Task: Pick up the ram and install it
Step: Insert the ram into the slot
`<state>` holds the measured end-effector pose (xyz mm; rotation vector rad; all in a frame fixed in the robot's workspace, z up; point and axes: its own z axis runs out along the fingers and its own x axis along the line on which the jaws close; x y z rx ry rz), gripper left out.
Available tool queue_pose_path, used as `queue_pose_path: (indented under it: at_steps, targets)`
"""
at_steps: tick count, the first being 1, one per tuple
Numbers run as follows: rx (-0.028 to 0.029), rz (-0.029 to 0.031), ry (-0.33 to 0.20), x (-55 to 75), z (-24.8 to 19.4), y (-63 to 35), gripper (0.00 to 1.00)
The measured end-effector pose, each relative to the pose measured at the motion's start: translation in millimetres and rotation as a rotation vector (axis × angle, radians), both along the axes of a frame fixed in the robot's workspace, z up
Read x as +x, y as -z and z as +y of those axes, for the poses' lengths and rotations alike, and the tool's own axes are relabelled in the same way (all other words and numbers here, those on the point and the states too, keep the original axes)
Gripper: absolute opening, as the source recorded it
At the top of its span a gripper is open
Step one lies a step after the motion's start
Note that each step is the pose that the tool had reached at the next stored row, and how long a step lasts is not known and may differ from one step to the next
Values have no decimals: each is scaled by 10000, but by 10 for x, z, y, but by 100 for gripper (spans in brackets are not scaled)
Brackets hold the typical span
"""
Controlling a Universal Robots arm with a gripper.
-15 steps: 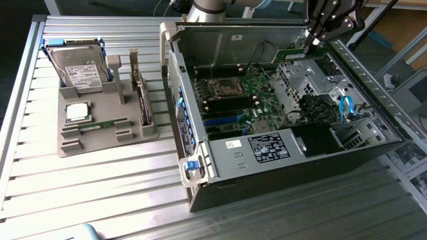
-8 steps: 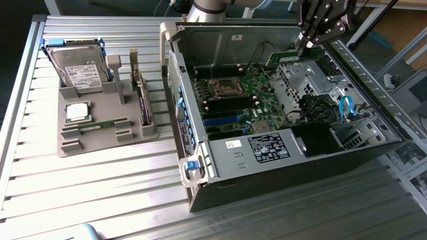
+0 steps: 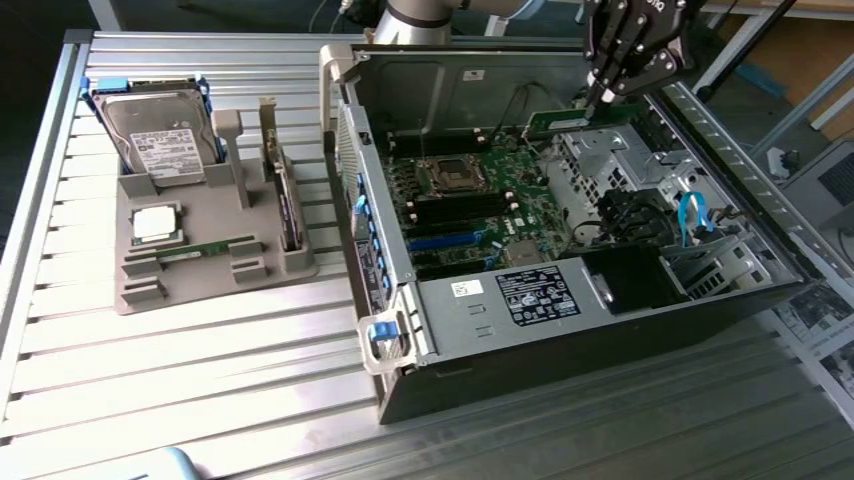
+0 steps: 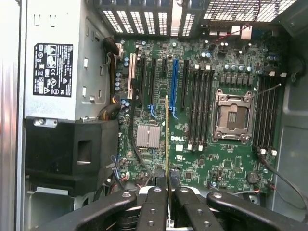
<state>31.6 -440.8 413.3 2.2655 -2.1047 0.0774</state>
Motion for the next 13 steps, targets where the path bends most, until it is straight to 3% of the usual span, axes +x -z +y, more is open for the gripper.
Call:
queue_pose_path:
  at_steps: [13]
  targets:
    - [-20,0,0,-161,0,119,13]
